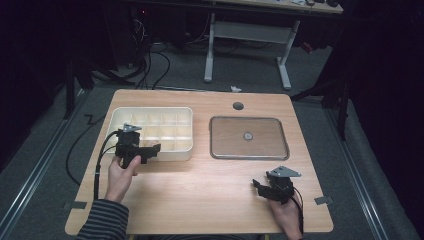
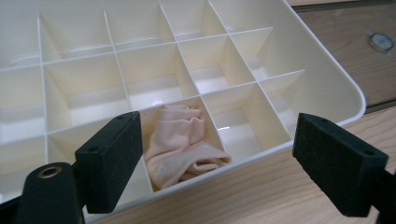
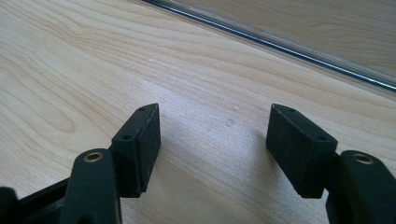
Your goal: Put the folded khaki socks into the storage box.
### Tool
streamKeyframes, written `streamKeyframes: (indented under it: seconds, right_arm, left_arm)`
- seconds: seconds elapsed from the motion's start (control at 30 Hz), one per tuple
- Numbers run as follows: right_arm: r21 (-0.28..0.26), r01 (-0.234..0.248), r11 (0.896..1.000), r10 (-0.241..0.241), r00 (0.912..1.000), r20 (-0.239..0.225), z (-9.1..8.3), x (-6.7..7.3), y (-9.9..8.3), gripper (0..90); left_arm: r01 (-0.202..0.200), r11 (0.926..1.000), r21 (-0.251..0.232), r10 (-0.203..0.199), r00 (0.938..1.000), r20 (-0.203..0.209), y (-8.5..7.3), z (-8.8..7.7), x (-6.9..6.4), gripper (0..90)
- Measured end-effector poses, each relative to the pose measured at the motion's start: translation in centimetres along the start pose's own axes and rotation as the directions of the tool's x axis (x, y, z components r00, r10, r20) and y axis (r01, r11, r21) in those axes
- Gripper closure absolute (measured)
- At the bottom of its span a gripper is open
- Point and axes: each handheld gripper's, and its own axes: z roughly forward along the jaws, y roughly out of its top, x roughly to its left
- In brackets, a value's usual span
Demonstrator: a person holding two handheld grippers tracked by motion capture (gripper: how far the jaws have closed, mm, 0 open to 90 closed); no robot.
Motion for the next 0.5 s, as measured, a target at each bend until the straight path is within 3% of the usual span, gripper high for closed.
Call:
streamKeyframes:
  seconds: [0.07,0.2,0.5]
  right_arm:
    - [0.000,0.000,1.000,0.000,1.0000,0.000,0.0,0.0,0.0,35.3]
    - [0.000,0.001,1.000,-0.001,1.0000,0.001,0.0,0.0,0.0,35.3]
    - [0.000,0.002,1.000,-0.002,1.0000,0.001,0.0,0.0,0.0,35.3]
  left_arm:
    - [0.022,0.9998,-0.003,-0.022,0.9997,0.006,-0.2,0.0,0.1,17.6]
    - [0.018,0.9997,-0.014,-0.018,0.9996,0.023,-0.7,-0.2,-0.1,17.5]
    - [0.013,0.9998,-0.013,-0.013,0.9999,-0.002,-1.7,0.0,-1.1,18.5]
